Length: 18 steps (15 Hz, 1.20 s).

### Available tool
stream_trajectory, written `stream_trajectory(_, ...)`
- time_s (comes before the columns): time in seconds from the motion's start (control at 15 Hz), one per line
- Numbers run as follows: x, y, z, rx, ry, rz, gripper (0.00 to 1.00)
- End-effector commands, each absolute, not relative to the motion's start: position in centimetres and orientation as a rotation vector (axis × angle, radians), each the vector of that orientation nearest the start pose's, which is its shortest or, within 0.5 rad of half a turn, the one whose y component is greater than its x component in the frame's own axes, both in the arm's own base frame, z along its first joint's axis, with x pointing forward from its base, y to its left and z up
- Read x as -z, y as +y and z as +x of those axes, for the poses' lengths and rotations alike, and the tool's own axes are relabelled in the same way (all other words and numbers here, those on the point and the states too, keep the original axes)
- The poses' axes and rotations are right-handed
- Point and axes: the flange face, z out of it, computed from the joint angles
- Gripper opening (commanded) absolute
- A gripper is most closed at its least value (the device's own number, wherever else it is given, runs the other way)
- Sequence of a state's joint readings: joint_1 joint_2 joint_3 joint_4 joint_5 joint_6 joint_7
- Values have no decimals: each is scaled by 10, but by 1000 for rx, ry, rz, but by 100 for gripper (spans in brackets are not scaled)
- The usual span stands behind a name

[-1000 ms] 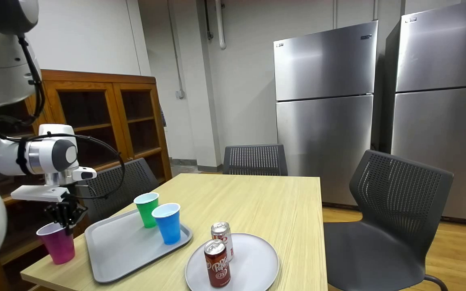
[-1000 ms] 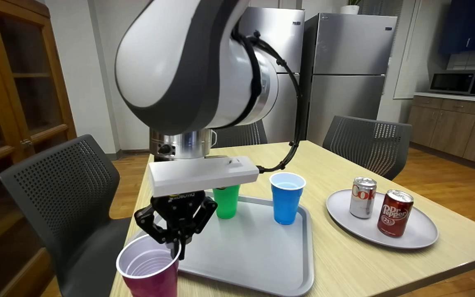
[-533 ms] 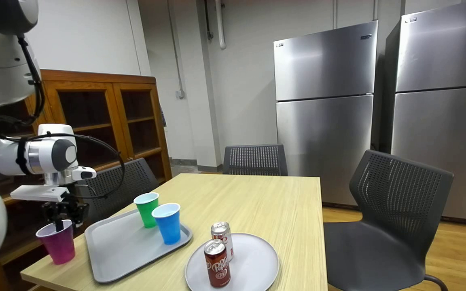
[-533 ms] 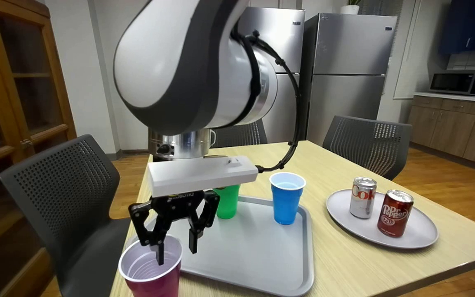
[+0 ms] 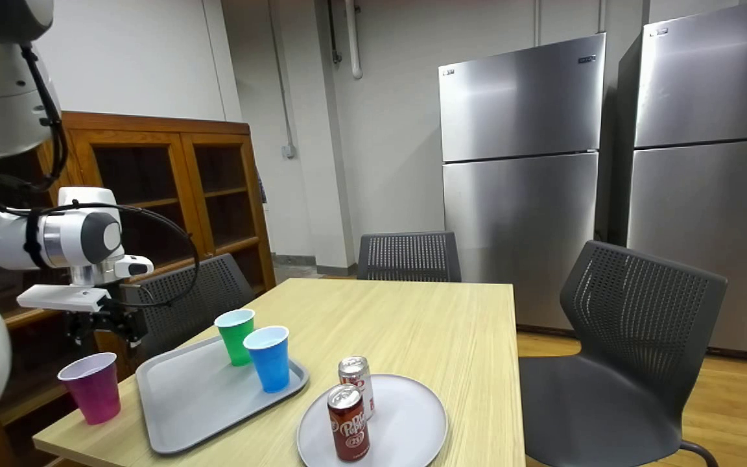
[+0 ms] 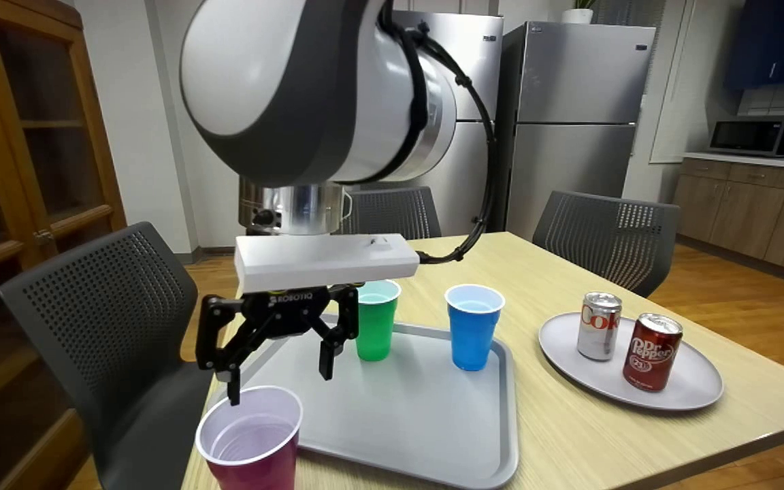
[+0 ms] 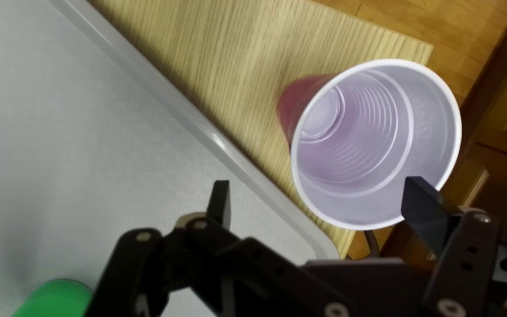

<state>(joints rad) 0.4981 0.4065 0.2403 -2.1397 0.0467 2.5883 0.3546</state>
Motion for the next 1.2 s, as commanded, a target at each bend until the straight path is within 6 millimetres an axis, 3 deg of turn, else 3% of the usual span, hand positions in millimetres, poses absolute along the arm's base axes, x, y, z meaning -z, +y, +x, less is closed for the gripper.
stream_trajectory(0.0, -246, 385, 431, 0, -460, -2966, 100)
stream_trajectory(0.73, -287, 354, 449, 17, -410, -2987, 100)
stream_trajectory(0.8, -271, 364, 452, 40, -414, -2981, 100)
stream_trajectory(1.13, -280, 357, 455, 37, -402, -2988, 100)
